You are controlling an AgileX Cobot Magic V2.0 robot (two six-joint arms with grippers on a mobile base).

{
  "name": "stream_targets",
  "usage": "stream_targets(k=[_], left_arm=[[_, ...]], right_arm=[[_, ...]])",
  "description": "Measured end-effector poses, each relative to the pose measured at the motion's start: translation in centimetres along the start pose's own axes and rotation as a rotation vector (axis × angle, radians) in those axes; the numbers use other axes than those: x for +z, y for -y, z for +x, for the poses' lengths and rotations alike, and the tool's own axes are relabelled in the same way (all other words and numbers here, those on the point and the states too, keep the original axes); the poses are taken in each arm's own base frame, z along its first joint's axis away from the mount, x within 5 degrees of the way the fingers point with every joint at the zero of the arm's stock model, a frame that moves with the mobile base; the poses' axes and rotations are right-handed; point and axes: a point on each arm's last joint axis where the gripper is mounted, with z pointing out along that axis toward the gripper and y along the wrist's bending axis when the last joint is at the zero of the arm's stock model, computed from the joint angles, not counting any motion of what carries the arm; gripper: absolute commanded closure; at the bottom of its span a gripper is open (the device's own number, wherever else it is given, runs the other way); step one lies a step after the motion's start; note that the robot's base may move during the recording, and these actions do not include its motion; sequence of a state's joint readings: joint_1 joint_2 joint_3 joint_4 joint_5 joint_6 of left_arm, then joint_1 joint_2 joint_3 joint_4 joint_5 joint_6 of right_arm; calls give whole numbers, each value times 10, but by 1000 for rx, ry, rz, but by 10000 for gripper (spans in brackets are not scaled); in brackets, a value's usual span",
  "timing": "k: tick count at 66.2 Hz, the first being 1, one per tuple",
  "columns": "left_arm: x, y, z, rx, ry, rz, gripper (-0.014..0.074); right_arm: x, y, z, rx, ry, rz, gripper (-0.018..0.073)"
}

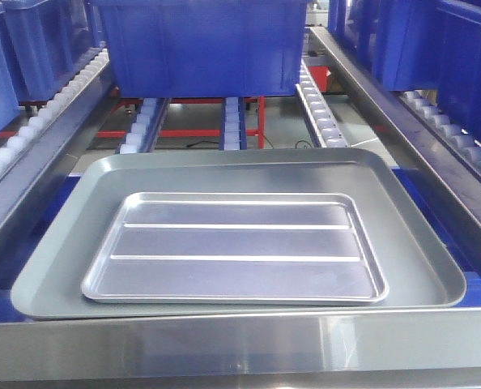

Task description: Grab silver tray and stack on right shelf

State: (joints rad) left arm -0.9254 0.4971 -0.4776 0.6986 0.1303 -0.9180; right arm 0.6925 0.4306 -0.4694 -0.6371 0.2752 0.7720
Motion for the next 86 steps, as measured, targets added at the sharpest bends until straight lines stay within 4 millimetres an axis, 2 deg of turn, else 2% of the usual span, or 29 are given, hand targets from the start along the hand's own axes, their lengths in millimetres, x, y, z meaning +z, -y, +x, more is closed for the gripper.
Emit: stream_targets(k=[34, 40, 47, 56, 68, 86], left_arm=[[0, 0, 1, 2, -3, -2, 687], [0, 0, 1, 2, -3, -2, 687], [0, 0, 1, 2, -3, -2, 687], [0, 0, 1, 2, -3, -2, 687], [0, 0, 1, 2, -3, -2, 687], [0, 0, 1, 3, -3, -2, 687]], right_arm=[[-1, 0, 1, 16, 1, 0, 504], [-7, 6, 13, 39, -1, 35, 504], [-16, 15, 38, 7, -9, 97, 504], [-30, 23, 64, -67, 103, 184, 504], [-40, 31, 82, -72, 224, 338, 504], [-36, 41, 106, -76, 220, 448, 504]])
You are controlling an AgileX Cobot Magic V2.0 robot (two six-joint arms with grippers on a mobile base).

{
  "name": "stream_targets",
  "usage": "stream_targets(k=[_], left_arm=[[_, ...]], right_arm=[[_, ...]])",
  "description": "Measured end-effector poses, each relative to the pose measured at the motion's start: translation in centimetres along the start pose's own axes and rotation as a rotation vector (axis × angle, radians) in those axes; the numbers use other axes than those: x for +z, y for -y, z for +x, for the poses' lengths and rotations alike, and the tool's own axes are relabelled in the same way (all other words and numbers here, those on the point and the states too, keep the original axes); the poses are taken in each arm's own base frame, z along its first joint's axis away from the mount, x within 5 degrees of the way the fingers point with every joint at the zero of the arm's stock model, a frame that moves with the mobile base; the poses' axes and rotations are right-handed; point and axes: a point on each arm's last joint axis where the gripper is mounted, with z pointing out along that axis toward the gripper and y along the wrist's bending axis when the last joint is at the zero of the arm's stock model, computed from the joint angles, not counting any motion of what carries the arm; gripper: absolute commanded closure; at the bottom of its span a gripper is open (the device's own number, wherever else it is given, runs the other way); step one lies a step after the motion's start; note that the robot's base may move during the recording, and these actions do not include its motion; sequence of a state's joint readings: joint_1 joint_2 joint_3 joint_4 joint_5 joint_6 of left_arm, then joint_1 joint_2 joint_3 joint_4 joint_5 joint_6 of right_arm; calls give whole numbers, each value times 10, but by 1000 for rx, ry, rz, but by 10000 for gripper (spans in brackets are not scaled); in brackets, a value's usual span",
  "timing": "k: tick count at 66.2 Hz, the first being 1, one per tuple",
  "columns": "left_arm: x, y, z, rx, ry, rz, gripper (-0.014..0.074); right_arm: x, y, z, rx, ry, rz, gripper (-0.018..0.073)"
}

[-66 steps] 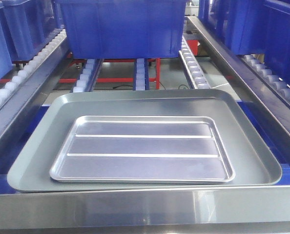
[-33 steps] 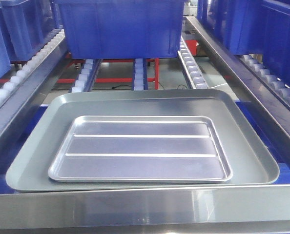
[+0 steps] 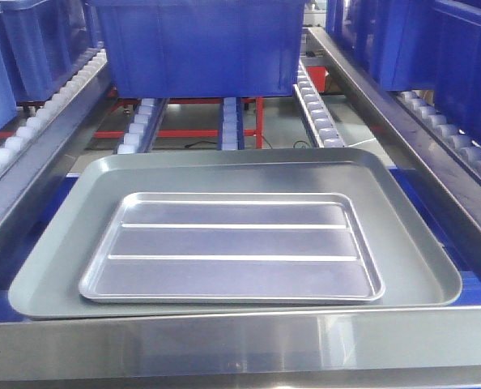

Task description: Grab silver tray and stack on right shelf

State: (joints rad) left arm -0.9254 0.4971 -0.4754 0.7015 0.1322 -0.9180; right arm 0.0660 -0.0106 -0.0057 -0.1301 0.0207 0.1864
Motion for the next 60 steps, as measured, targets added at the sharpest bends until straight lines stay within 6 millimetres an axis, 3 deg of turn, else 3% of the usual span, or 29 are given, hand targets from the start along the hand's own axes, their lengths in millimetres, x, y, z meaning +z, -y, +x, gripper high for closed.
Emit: stream_targets(k=[54, 60], left_arm=[[0, -1, 3, 1, -8, -2, 687], [0, -1, 3, 60, -5, -8, 687]], right_arm=[[1, 0, 8, -2, 12, -6, 504], [1, 0, 8, -2, 12, -6, 504]])
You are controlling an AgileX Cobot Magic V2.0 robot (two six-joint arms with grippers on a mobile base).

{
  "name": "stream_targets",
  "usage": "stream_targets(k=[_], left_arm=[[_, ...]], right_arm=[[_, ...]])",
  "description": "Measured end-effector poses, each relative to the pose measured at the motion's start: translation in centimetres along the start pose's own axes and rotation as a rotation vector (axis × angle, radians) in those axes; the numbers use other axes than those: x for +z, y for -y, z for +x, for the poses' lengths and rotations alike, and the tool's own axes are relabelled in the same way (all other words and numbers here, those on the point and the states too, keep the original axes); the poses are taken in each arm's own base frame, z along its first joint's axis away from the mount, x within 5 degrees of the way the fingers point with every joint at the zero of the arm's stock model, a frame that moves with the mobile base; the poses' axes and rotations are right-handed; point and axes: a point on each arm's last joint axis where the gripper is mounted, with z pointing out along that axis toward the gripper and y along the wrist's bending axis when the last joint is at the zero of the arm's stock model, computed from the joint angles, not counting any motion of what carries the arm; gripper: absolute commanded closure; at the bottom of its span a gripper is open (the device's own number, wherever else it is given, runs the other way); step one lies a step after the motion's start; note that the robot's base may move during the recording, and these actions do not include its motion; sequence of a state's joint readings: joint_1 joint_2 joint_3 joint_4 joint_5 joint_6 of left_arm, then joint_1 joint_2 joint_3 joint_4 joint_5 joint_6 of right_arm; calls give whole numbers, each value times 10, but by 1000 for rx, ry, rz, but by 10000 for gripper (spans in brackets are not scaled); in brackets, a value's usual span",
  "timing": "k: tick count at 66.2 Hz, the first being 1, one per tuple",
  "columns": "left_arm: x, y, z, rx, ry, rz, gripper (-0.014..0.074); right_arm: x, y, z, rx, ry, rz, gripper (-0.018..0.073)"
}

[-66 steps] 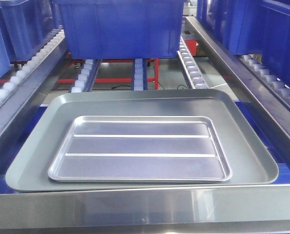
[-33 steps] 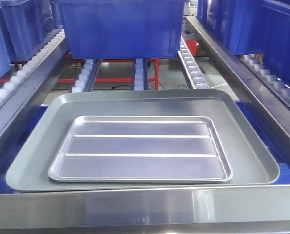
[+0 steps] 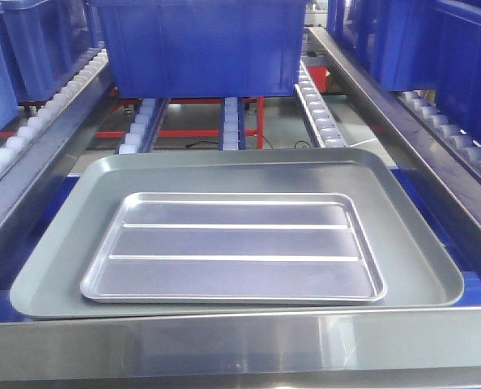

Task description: Grab silver tray and stack on right shelf

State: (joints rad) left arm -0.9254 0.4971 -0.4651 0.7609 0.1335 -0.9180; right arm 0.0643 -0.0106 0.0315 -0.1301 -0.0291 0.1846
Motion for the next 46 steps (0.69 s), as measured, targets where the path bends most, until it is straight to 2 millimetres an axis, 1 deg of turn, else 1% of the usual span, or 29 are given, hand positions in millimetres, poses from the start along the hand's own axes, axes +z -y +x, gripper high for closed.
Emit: stream_targets(k=[6, 12, 20, 24, 34, 46], left_arm=[[-1, 0, 2, 120, 17, 3, 687], [-3, -4, 9, 139, 0, -24, 687], [-13, -14, 28, 150, -45, -90, 687], [-20, -18, 36, 154, -40, -115, 687], [-36, -28, 59, 152, 69, -214, 687], [-48, -44, 97, 82, 158, -412, 687]], right_arm=[[0, 0, 0, 0, 0, 0, 504], [0, 0, 0, 0, 0, 0, 504], [0, 0, 0, 0, 0, 0, 504], [0, 0, 0, 0, 0, 0, 504], [0, 0, 0, 0, 0, 0, 504], [0, 0, 0, 0, 0, 0, 504]])
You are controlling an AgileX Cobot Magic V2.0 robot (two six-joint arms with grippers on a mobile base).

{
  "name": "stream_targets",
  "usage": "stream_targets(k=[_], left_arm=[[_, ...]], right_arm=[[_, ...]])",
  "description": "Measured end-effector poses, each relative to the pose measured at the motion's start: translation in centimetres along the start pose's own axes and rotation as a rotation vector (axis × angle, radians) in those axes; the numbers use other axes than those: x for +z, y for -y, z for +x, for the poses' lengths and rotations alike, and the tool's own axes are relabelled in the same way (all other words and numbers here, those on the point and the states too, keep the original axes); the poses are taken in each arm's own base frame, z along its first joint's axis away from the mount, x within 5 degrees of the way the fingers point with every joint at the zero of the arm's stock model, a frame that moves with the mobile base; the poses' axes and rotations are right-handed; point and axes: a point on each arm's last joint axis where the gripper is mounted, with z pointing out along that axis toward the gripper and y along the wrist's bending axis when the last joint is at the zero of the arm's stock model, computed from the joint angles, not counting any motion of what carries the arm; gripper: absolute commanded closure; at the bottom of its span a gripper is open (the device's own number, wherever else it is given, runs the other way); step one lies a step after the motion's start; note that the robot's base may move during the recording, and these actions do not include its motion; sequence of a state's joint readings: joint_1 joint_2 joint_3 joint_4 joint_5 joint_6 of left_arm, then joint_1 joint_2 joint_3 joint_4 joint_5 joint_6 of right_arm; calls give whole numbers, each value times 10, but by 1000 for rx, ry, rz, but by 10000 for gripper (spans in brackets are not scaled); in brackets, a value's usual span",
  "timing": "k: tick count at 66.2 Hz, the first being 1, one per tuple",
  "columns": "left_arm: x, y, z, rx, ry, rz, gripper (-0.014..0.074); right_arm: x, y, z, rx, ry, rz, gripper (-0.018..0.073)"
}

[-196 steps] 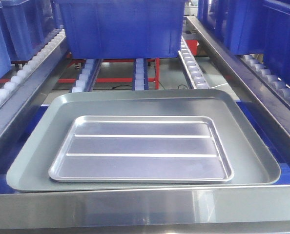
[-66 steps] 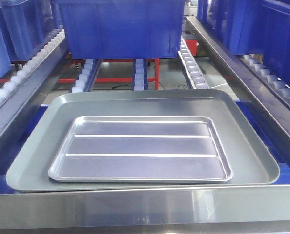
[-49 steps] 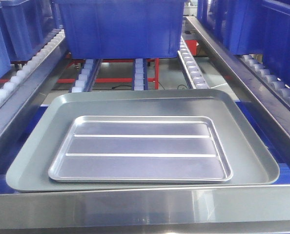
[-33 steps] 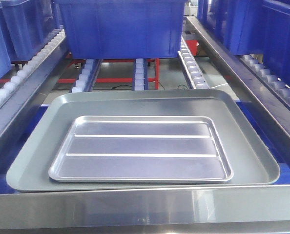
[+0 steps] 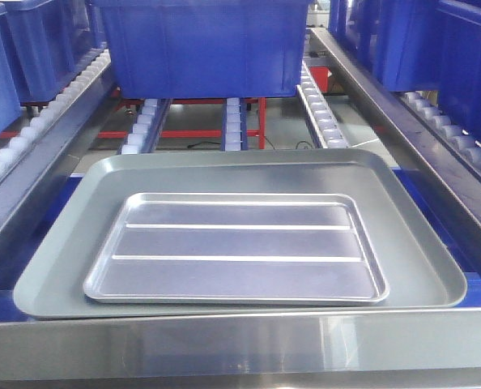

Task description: Grab silver tray and stack on right shelf

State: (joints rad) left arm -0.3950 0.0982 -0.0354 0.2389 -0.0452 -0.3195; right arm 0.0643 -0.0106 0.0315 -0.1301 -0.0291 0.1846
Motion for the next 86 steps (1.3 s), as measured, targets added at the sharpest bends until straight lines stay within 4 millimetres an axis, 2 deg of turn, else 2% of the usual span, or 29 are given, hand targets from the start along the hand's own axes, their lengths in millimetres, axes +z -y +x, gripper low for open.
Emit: stream_targets(k=[6, 14, 25, 60, 86], left_arm=[[-4, -7, 11, -2, 54, -94, 687], [-8, -11, 1, 49, 194, -186, 687], [-11, -16, -2, 83, 228, -278, 687], [-9, -19, 13, 75, 55, -307, 687], [-9, -19, 15, 72, 34, -309, 687]], right_arm=[[0, 0, 0, 0, 0, 0, 504], [0, 0, 0, 0, 0, 0, 504], [0, 0, 0, 0, 0, 0, 504], [0, 0, 0, 0, 0, 0, 504], [0, 0, 0, 0, 0, 0, 504]])
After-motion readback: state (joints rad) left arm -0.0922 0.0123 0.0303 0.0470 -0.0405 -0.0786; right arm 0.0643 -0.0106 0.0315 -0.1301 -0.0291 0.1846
